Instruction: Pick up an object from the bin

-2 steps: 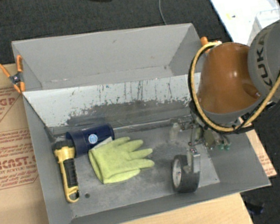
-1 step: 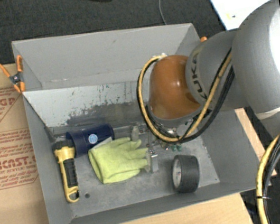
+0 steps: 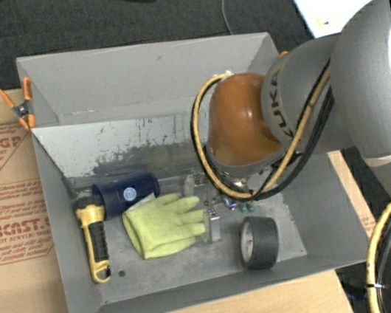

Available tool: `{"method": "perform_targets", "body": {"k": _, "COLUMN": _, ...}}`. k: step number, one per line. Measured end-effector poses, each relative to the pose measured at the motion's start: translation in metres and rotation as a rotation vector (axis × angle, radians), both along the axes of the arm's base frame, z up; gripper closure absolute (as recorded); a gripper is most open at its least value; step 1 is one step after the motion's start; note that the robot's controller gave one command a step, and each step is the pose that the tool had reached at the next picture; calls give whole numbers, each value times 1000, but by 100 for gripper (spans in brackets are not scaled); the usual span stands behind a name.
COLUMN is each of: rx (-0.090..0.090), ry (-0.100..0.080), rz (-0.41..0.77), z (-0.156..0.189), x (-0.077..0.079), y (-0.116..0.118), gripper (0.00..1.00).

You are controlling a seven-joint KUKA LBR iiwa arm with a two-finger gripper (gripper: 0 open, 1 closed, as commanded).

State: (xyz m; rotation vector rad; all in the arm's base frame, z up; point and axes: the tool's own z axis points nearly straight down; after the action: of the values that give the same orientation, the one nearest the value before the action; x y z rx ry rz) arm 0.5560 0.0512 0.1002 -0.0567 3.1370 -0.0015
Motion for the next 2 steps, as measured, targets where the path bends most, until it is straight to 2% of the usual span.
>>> {"method": "perform_targets", "body": {"k": 1, "rx": 0, "ry": -7, "rz": 18, "z": -12, "x": 6, "y": -1, "gripper": 0}}
{"method": "perform_targets", "body": {"k": 2, "rx": 4, "ry": -6, "rz": -89, "z": -31, "x": -17, "y": 17, "gripper": 0}}
